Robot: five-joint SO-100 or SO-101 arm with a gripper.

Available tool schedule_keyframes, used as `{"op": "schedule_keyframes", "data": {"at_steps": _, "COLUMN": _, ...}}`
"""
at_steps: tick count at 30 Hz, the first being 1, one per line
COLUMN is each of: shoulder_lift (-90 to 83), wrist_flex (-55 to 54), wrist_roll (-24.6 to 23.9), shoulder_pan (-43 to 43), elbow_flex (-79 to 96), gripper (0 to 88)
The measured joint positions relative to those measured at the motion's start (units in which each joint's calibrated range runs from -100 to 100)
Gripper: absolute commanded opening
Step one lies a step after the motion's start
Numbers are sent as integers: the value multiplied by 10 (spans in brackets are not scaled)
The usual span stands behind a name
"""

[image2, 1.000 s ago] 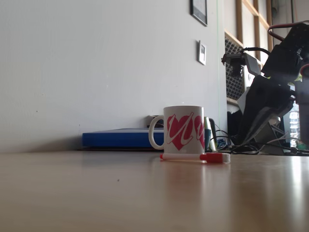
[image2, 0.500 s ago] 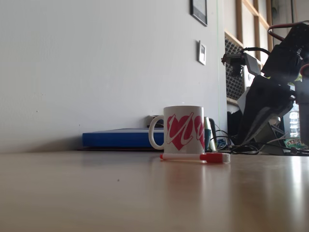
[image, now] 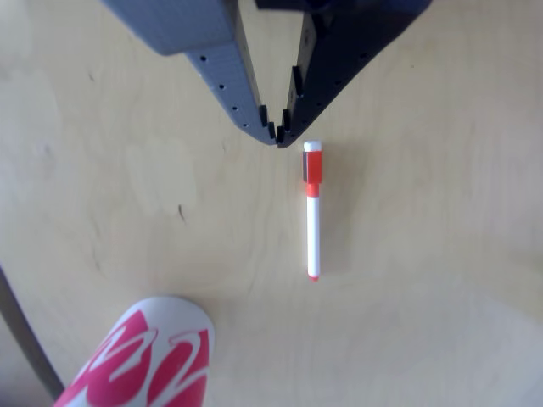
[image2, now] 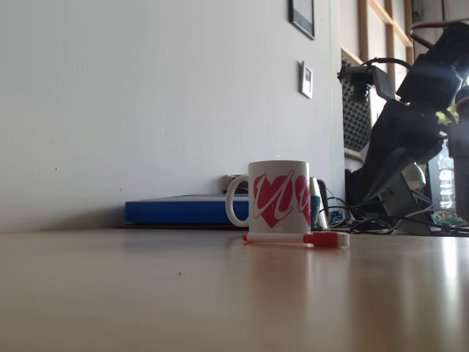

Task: Grab the pen and place it in the cup.

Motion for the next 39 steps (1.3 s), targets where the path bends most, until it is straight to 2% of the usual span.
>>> {"op": "schedule_keyframes", "data": {"at_steps": 6, "shoulder_lift": 210, "wrist_flex": -36, "wrist_roll": 0, "shoulder_pan": -4, "elbow_flex": -136, "gripper": 13}}
{"op": "schedule_keyframes", "data": {"at_steps": 13, "shoulder_lift": 486, "wrist_flex": -42, "wrist_roll": 4, "shoulder_pan": -61, "elbow_flex": -369, "gripper": 17}}
{"op": "schedule_keyframes", "data": {"at_steps": 19, "shoulder_lift": 618, "wrist_flex": -63, "wrist_roll": 4, "shoulder_pan": -84, "elbow_flex": -504, "gripper": 18}}
{"op": "schedule_keyframes", "data": {"at_steps": 23, "shoulder_lift": 649, "wrist_flex": -109, "wrist_roll": 4, "shoulder_pan": -83, "elbow_flex": -514, "gripper": 35}}
{"op": "schedule_keyframes", "data": {"at_steps": 29, "shoulder_lift": 672, "wrist_flex": -191, "wrist_roll": 17, "shoulder_pan": -83, "elbow_flex": -476, "gripper": 134}}
{"op": "schedule_keyframes", "data": {"at_steps": 34, "shoulder_lift": 688, "wrist_flex": -259, "wrist_roll": 17, "shoulder_pan": -83, "elbow_flex": -420, "gripper": 143}}
{"op": "schedule_keyframes", "data": {"at_steps": 39, "shoulder_lift": 713, "wrist_flex": -269, "wrist_roll": 16, "shoulder_pan": -83, "elbow_flex": -407, "gripper": 168}}
